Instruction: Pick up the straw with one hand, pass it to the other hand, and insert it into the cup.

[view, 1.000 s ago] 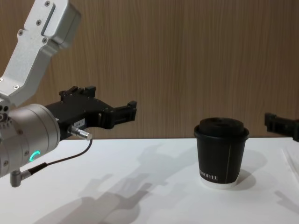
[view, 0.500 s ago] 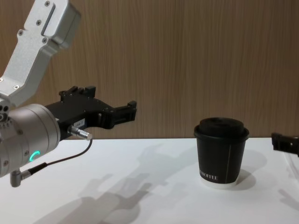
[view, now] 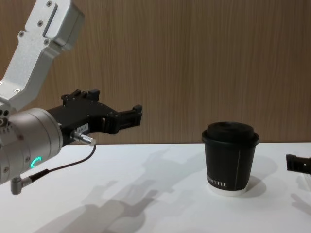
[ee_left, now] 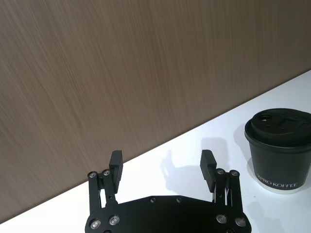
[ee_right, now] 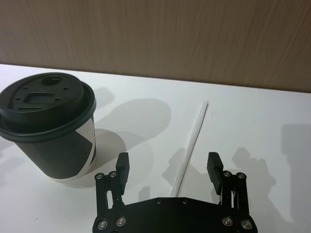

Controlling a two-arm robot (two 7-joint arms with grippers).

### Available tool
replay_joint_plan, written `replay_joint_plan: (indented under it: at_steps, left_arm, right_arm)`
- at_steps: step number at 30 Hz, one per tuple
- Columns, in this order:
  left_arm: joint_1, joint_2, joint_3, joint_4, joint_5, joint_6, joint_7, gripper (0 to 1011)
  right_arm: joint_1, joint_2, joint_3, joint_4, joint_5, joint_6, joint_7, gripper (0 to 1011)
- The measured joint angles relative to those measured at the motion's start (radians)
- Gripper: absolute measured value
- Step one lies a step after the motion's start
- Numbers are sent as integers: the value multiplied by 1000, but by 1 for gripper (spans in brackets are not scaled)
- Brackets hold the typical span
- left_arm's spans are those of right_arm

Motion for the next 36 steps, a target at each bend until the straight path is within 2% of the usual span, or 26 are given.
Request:
replay_joint_plan:
  at_steps: [20,36]
  left_arm:
    - [0,0,0,0,0,0,0,1000]
    - [0,0,0,0,0,0,0,1000]
  right_arm:
    - [19,-47,29,58,15,40,-14,1001]
    - [32,-58,28,85,-16,53,-26,1001]
